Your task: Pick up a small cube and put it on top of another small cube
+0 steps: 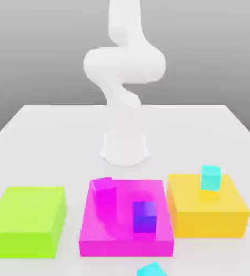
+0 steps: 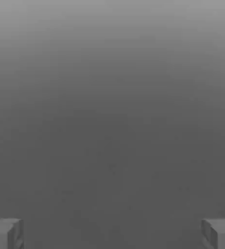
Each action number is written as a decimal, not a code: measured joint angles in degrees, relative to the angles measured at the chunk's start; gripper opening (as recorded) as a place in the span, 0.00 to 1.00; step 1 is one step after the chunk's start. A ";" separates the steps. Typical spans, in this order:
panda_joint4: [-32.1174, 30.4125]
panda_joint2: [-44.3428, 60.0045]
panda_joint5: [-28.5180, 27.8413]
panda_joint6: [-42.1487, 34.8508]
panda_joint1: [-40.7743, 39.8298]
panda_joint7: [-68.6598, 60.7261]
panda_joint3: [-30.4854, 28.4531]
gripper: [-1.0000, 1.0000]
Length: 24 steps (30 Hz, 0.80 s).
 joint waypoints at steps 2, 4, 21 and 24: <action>-0.02 4.42 0.39 1.36 1.00 -1.83 -0.56 0.50; -0.03 8.65 0.78 2.66 1.95 -3.58 -1.09 0.50; -0.16 43.96 3.65 13.54 6.43 -17.99 -1.84 0.50; -0.20 50.14 3.18 15.50 6.52 -19.85 -1.53 0.50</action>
